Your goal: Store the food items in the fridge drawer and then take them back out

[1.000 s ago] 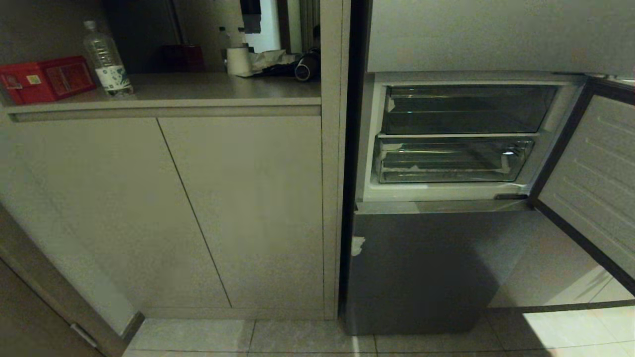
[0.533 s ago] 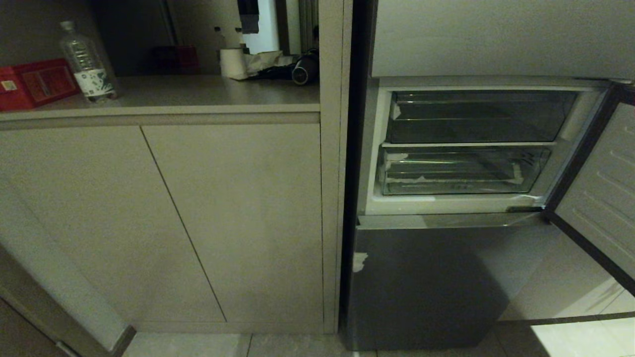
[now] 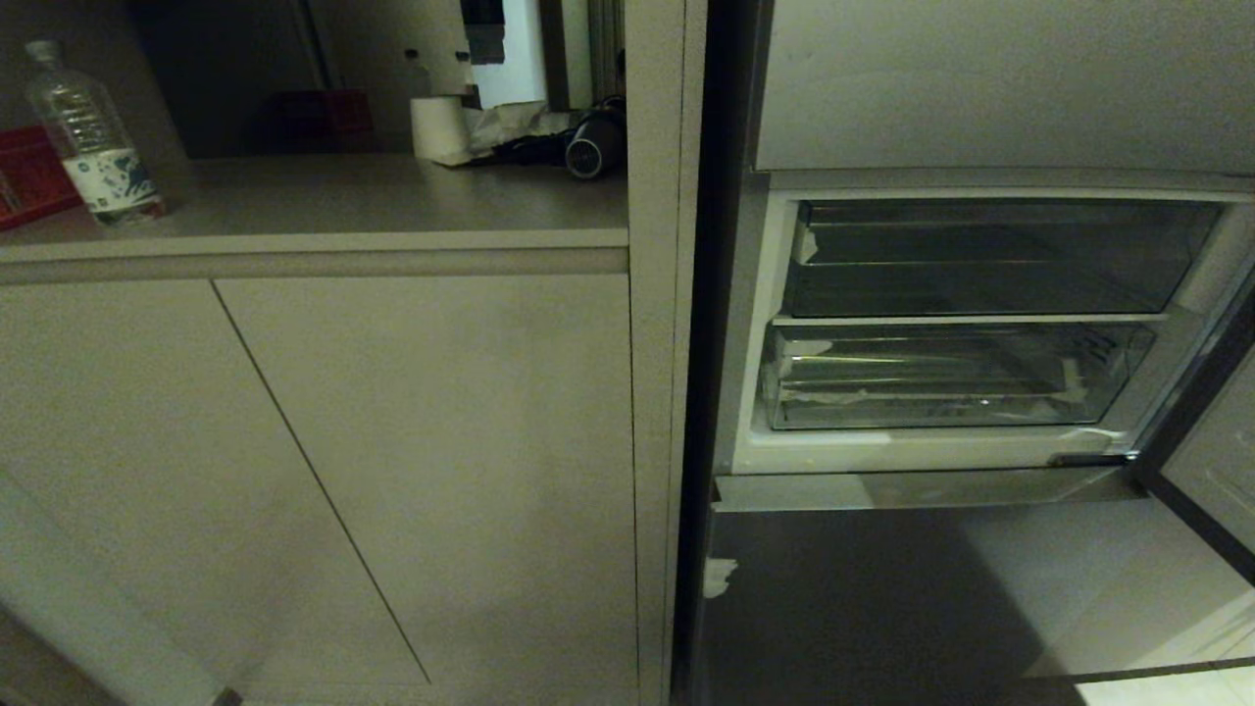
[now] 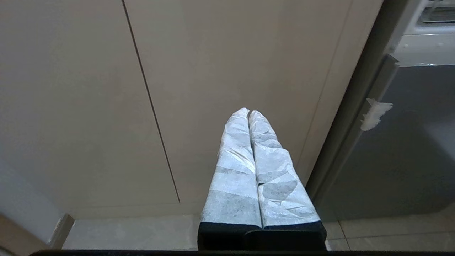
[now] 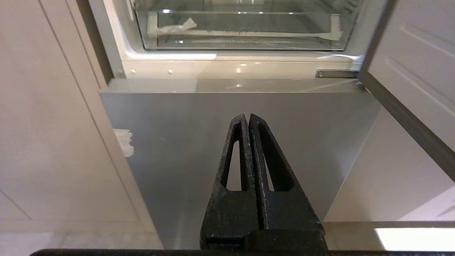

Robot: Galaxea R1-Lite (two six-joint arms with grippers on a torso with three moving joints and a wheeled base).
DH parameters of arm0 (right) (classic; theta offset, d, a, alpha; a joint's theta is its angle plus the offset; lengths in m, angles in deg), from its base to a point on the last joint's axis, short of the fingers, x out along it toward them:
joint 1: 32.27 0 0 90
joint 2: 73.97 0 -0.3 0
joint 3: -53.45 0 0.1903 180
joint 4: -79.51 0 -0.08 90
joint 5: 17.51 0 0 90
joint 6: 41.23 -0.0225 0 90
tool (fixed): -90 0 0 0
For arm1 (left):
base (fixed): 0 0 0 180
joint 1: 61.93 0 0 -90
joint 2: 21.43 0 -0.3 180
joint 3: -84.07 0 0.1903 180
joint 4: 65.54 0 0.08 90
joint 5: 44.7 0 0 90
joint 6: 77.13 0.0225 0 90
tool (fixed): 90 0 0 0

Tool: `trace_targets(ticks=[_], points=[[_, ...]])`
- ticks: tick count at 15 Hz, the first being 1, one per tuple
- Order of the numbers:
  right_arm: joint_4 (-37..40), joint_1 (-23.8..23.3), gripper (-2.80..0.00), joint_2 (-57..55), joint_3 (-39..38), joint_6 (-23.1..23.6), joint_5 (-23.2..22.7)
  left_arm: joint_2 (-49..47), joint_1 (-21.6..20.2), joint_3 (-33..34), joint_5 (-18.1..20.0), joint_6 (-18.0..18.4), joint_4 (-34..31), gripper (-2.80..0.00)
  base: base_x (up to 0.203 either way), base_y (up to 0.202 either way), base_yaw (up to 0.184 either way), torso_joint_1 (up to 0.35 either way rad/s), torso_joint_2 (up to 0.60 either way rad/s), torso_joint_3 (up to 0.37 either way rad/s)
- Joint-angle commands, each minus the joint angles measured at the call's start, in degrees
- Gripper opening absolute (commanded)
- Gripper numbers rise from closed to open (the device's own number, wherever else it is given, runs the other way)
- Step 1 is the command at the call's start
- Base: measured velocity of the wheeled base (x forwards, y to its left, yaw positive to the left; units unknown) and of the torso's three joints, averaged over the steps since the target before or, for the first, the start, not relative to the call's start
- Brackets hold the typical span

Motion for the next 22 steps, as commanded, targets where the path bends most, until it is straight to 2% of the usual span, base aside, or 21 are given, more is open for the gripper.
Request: trace_targets(ticks=[1, 3, 5, 7, 9, 11, 14, 16, 18, 19, 21, 22], points=[[-0.1, 0.0, -2.8, 0.0, -1.8, 1.4, -0.3, 0.0, 0.0, 0.0, 0.0, 0.0, 0.0, -2.8, 0.092, 0.0, 0.003, 0.015, 0.01, 0.002], [0.5, 0.0, -2.8, -0.7, -0.5, 1.6, -0.4, -0.1, 0.0, 0.0, 0.0, 0.0, 0.0, -2.8, 0.0, 0.0, 0.0, 0.0, 0.0, 0.0], [1.1, 0.0, -2.8, -6.9, 3.9, 1.4, -0.7, -0.1, 0.0, 0.0, 0.0, 0.0, 0.0, -2.8, 0.0, 0.0, 0.0, 0.0, 0.0, 0.0], [1.2, 0.0, -2.8, -18.3, 8.4, 1.1, -2.5, 0.0, 0.0, 0.0, 0.0, 0.0, 0.0, -2.8, 0.0, 0.0, 0.0, 0.0, 0.0, 0.0], [0.0, 0.1, -2.8, -32.1, 12.4, 0.6, -7.1, -0.1, 0.0, 0.0, 0.0, 0.0, 0.0, -2.8, 0.0, 0.0, 0.0, 0.0, 0.0, 0.0], [-5.1, 0.3, -2.8, -46.5, 15.3, 0.4, -10.8, -0.1, 0.0, 0.0, 0.0, 0.0, 0.0, -2.8, 0.0, 0.0, 0.0, 0.0, 0.0, 0.0], [-16.9, 2.3, -2.8, -64.9, 18.2, 0.2, -13.0, 0.0, 0.0, 0.0, 0.0, 0.0, 0.0, -2.8, 0.0, 0.0, 0.0, 0.0, 0.0, 0.0], [-24.8, 4.8, -2.8, -75.6, 20.2, 0.1, -12.1, 0.0, 0.0, 0.0, 0.0, 0.0, 0.0, -2.8, 0.0, 0.0, 0.0, 0.0, 0.0, 0.0], [-32.8, 8.4, -2.8, -85.0, 21.9, -0.2, -9.0, 0.0, 0.0, 0.0, 0.0, 0.0, 0.0, -2.8, 0.0, 0.0, 0.0, 0.0, 0.0, 0.0], [-37.1, 10.1, -2.8, -89.8, 22.7, -0.8, -5.9, 0.0, 0.0, 0.0, 0.0, 0.0, 0.0, -2.8, 0.0, 0.0, 0.0, 0.0, 0.0, 0.0], [-50.9, 13.5, -2.8, -96.7, 23.5, -2.2, 1.3, -0.1, 0.0, 0.0, 0.0, 0.0, 0.0, -2.8, 0.0, 0.0, 0.0, 0.0, 0.0, 0.0], [-54.6, 15.9, -2.8, -98.4, 23.5, -2.6, 4.1, 0.0, 0.0, 0.0, 0.0, 0.0, 0.0, -2.8, 0.0, 0.0, 0.0, 0.0, 0.0, 0.0]])
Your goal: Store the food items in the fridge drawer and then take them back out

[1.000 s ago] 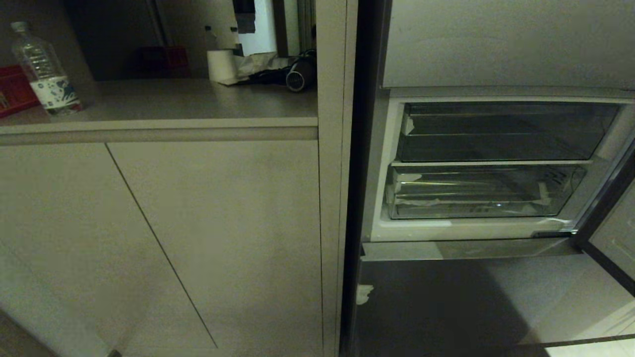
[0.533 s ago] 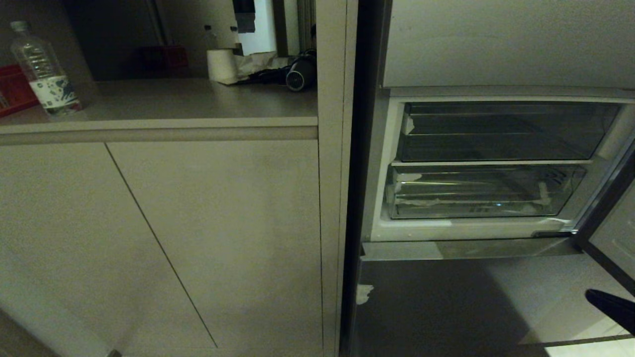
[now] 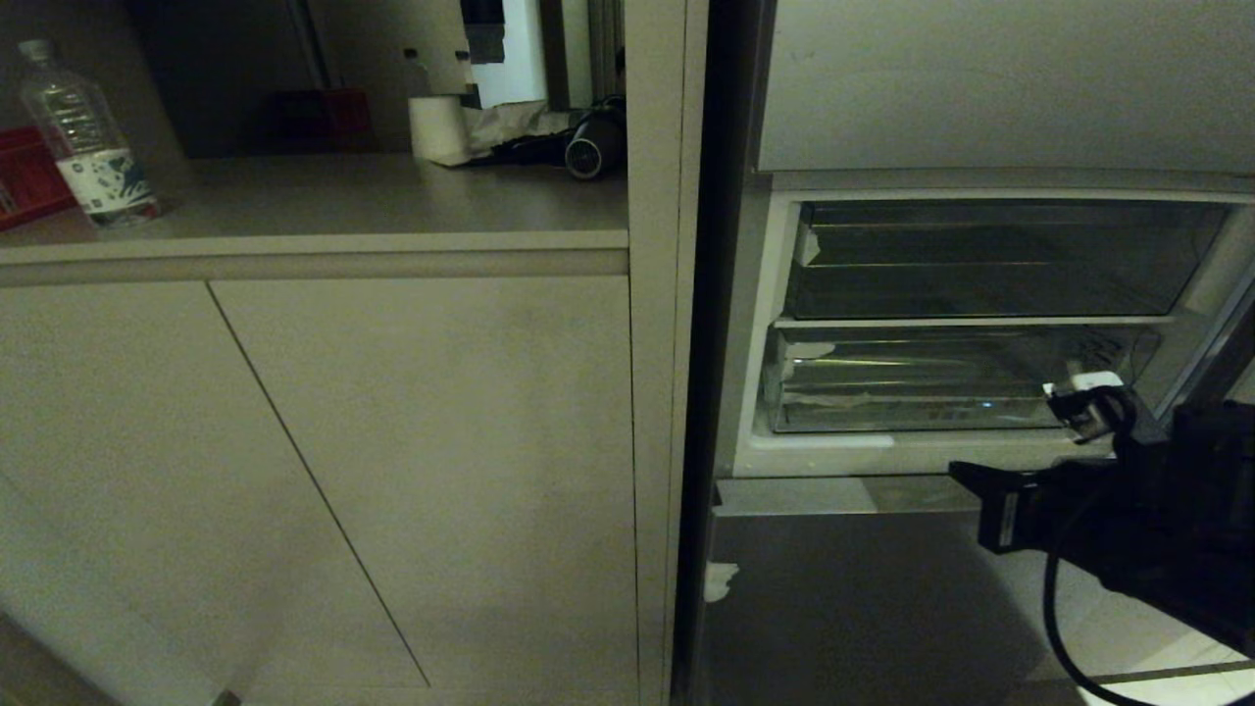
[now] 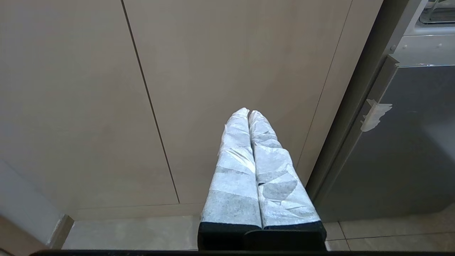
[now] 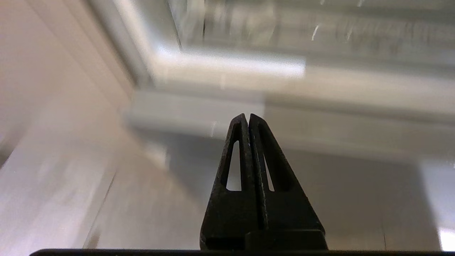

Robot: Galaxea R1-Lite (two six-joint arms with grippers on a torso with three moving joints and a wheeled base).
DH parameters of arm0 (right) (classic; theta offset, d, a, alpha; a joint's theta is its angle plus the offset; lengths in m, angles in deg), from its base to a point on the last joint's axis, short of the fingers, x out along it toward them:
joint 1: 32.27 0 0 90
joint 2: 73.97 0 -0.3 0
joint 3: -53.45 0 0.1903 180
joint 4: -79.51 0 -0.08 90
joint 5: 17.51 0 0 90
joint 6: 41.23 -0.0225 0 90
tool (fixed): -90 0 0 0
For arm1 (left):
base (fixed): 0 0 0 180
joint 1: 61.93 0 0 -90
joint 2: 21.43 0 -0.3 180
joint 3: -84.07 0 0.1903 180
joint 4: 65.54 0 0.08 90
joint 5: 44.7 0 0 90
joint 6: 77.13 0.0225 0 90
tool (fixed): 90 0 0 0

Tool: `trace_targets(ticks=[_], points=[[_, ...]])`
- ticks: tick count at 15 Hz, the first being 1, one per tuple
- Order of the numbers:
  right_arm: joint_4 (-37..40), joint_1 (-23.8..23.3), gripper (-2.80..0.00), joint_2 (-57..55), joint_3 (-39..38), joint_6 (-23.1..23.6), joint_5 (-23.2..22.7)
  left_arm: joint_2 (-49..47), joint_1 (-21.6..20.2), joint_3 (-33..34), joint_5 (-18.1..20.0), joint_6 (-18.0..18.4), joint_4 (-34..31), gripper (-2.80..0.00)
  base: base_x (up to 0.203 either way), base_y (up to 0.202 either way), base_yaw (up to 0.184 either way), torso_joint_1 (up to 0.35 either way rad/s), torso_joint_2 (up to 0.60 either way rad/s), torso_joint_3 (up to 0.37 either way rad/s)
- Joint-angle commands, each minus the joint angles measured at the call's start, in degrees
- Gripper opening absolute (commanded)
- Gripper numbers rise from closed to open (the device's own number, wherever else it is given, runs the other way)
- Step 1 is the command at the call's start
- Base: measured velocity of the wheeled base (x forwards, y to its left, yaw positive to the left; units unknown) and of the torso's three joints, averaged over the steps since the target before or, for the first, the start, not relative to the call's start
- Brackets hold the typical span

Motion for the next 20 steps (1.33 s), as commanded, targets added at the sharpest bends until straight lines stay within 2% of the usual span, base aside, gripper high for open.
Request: trace_targets(ticks=[1, 2, 5, 12, 15, 20], points=[[-8.4, 5.1, -2.8, -8.3, 0.4, -0.7, 4.7, 0.0, 0.0, 0.0, 0.0, 0.0, 0.0, -2.8, 0.0, 0.0, 0.0, 0.0, 0.0, 0.0], [-8.5, 6.9, 0.0, -8.4, 0.6, -0.9, 5.1, 0.0, 0.0, 0.0, 0.0, 0.0, 0.0, -2.8, 0.0, 0.0, 0.0, 0.0, 0.0, 0.0], [-9.9, 9.7, 0.0, -11.8, 3.8, -3.0, 6.6, 0.0, 0.0, 0.0, 0.0, 0.0, 0.0, -2.8, 0.0, 0.0, 0.0, 0.0, 0.0, 0.0], [-28.8, 10.3, 0.0, -24.2, 7.8, -3.0, 6.4, -0.1, 0.0, 0.0, 0.0, 0.0, 0.0, -2.8, 0.0, 0.0, 0.0, 0.0, 0.0, 0.0], [-31.4, 10.3, 0.0, -28.9, 11.5, -1.4, 6.9, -0.1, 0.0, 0.0, 0.0, 0.0, 0.0, -2.8, 0.0, 0.0, 0.0, 0.0, 0.0, 0.0], [-31.6, 10.3, 0.0, -34.0, 17.9, 0.8, 14.7, 0.0, 0.0, 0.0, 0.0, 0.0, 0.0, -2.8, 0.0, 0.0, 0.0, 0.0, 0.0, 0.0]])
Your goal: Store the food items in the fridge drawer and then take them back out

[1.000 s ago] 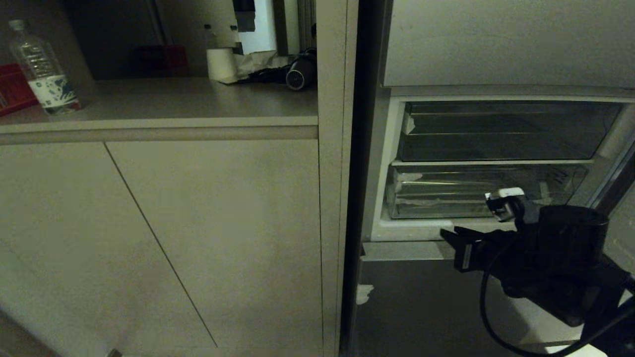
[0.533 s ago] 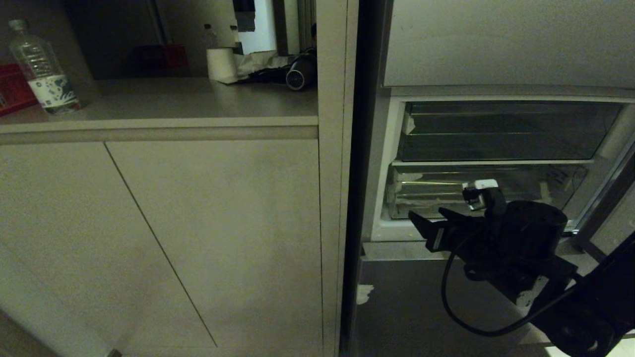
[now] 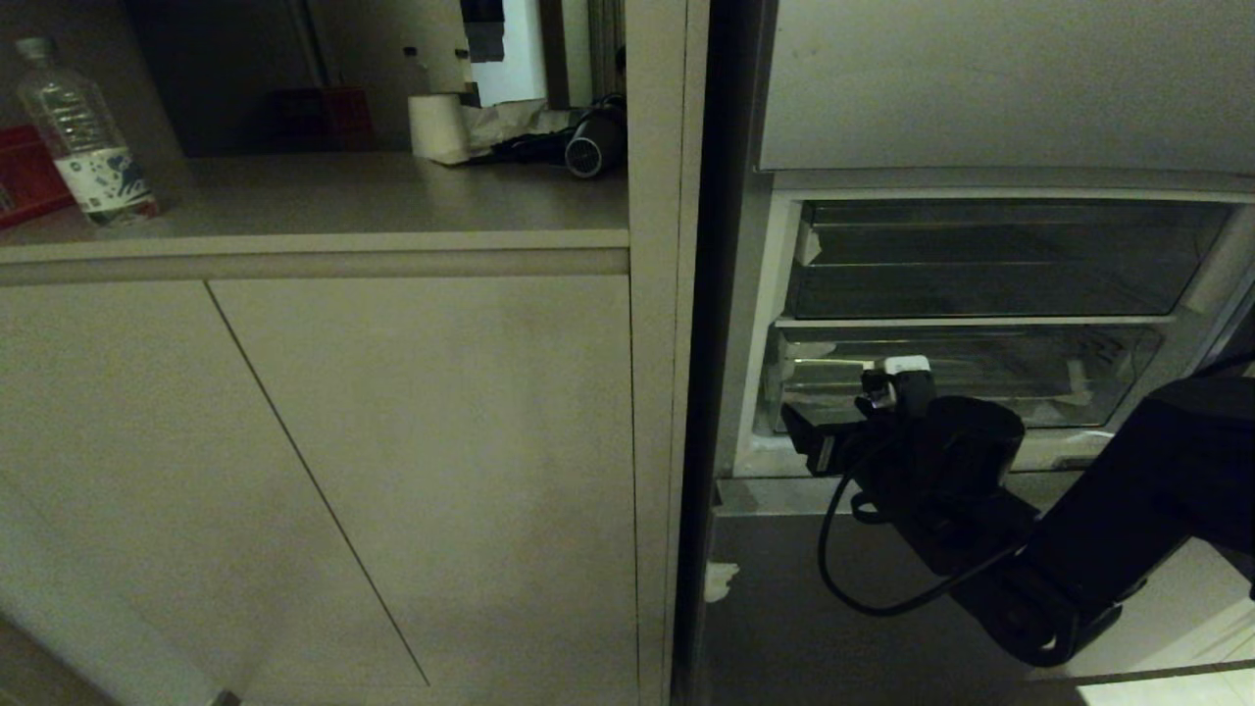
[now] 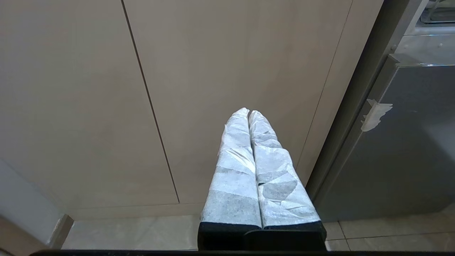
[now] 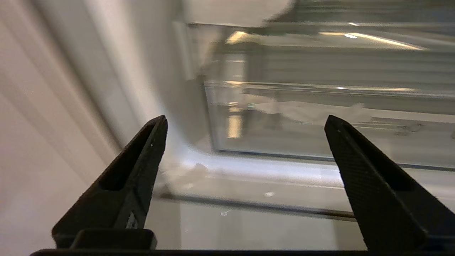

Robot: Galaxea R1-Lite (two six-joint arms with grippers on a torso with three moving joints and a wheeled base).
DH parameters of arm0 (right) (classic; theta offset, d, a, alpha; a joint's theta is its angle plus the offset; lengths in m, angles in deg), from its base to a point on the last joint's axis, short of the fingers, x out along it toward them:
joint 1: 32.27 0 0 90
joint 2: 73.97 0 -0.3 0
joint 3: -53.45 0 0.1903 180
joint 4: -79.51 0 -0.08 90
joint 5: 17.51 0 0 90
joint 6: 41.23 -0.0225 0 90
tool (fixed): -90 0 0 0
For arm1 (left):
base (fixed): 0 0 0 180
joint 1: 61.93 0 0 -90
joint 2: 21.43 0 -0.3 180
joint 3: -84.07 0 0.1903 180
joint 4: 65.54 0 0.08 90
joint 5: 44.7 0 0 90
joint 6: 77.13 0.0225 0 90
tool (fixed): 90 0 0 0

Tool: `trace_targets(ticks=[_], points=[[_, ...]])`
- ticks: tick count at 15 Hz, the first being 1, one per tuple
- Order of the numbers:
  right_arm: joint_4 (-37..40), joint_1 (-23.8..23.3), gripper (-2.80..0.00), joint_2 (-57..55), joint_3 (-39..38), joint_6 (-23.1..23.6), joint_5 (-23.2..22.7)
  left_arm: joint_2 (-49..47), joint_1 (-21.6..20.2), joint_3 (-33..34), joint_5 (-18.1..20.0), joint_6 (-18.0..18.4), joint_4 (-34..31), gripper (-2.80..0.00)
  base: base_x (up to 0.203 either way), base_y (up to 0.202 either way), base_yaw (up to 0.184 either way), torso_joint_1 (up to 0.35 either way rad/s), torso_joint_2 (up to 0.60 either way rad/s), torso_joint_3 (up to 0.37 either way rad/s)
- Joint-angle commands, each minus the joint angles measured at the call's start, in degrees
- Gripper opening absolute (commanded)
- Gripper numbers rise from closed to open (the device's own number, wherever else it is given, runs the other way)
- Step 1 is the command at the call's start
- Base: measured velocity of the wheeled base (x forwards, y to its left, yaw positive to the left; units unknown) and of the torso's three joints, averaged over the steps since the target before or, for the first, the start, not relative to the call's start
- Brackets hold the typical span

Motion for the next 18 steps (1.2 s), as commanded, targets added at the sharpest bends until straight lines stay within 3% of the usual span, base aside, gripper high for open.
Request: trace_targets(ticks=[1, 18], points=[[-0.7, 0.0, 0.0, -2.3, 2.1, 0.1, 1.2, 0.0, 0.0, 0.0, 0.0, 0.0, 0.0, -2.8, 0.0, 0.0, 0.0, 0.0, 0.0, 0.0], [-0.8, -0.8, 0.0, -7.4, 13.1, 1.4, 2.0, 0.0, 0.0, 0.0, 0.0, 0.0, 0.0, -2.8, 0.0, 0.0, 0.0, 0.0, 0.0, 0.0]])
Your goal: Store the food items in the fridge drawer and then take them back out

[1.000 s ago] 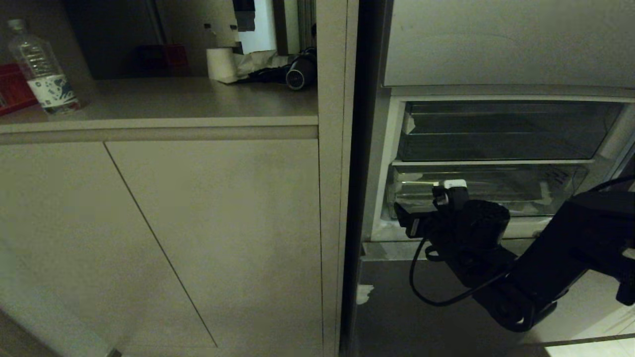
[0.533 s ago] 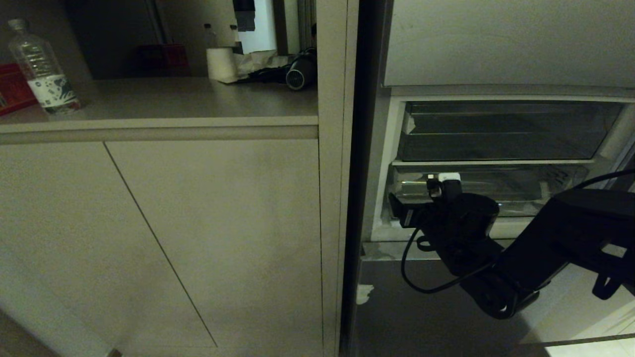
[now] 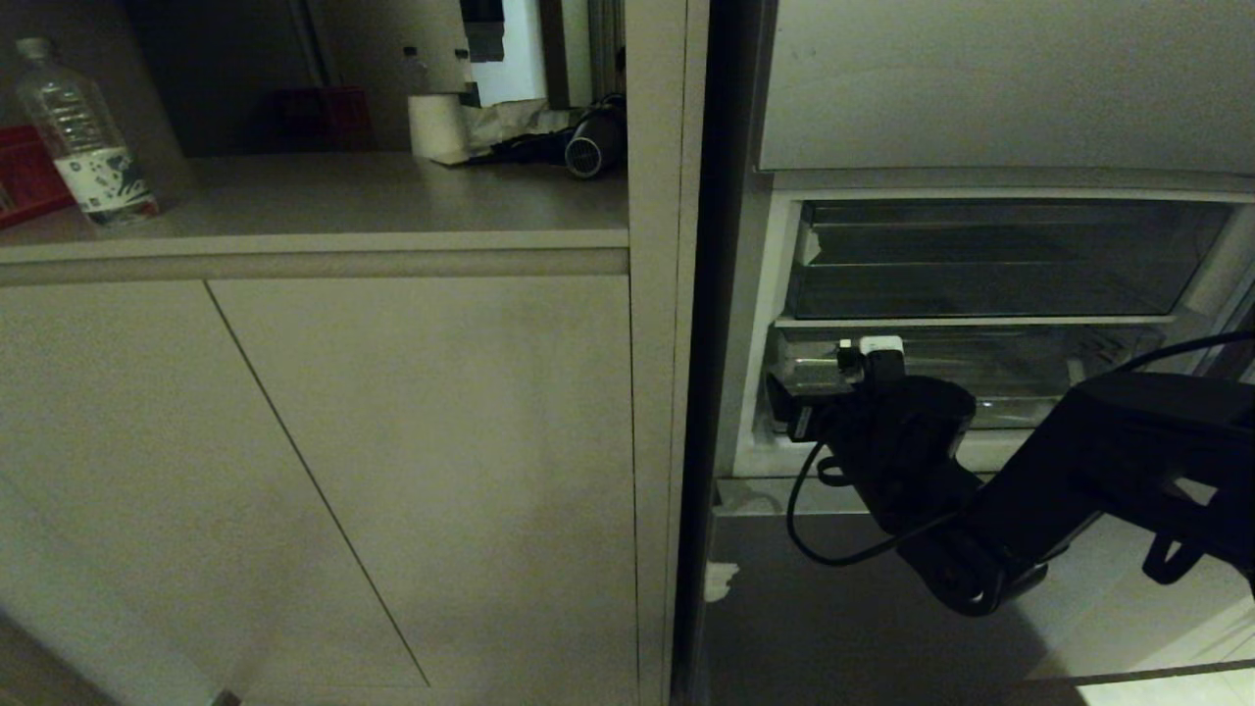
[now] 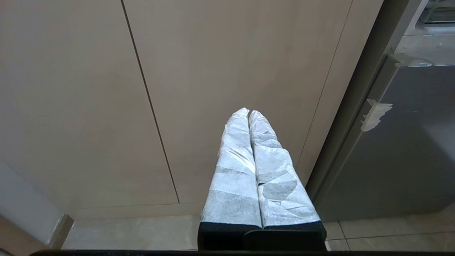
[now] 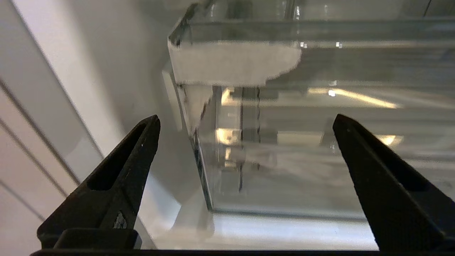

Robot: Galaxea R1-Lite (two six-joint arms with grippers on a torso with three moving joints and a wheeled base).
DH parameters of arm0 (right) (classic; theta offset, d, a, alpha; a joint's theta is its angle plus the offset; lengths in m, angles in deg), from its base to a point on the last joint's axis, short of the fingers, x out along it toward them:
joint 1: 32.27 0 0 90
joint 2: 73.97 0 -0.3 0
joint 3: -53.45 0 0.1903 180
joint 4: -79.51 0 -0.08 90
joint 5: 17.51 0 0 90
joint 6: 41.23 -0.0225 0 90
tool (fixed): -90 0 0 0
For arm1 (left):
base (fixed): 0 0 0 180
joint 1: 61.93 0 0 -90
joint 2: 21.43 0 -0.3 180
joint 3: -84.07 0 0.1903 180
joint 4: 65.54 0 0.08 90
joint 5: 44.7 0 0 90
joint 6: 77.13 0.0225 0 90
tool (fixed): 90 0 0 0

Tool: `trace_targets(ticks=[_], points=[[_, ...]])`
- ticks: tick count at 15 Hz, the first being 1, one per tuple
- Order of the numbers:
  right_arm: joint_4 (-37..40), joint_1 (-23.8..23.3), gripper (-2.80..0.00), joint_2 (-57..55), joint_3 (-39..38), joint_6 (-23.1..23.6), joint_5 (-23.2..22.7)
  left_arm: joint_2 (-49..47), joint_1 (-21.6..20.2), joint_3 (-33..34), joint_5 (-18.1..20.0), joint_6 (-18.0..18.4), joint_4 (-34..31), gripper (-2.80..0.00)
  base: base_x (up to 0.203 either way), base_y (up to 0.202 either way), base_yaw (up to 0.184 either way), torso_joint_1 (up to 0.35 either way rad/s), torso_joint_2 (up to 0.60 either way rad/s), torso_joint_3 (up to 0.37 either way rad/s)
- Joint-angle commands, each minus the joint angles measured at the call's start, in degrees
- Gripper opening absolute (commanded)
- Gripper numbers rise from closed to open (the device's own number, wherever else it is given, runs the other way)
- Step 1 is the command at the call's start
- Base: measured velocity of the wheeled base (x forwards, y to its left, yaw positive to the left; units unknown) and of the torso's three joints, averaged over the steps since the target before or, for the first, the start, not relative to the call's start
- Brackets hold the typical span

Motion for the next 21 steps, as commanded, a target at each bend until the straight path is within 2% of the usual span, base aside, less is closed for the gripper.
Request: trace_targets(ticks=[1, 13, 14, 21], points=[[-0.4, -0.2, 0.0, -0.9, 1.3, 0.0, 0.1, 0.0, 0.0, 0.0, 0.0, 0.0, 0.0, -2.8, 0.0, 0.0, 0.0, 0.0, 0.0, 0.0], [-0.5, -1.0, 0.0, -3.3, 3.5, -0.2, 0.2, 0.0, 0.0, 0.0, 0.0, 0.0, 0.0, -2.8, 0.0, 0.0, 0.0, 0.0, 0.0, 0.0], [-0.5, -0.9, -2.8, -3.2, 3.5, -0.2, 0.1, 0.0, 0.0, 0.0, 0.0, 0.0, 0.0, -2.8, 0.0, 0.0, 0.0, 0.0, 0.0, 0.0], [-0.1, 1.5, -2.8, -3.1, 5.2, 0.1, 0.9, -0.1, 0.0, 0.0, 0.0, 0.0, 0.0, -2.8, 0.0, 0.0, 0.0, 0.0, 0.0, 0.0]])
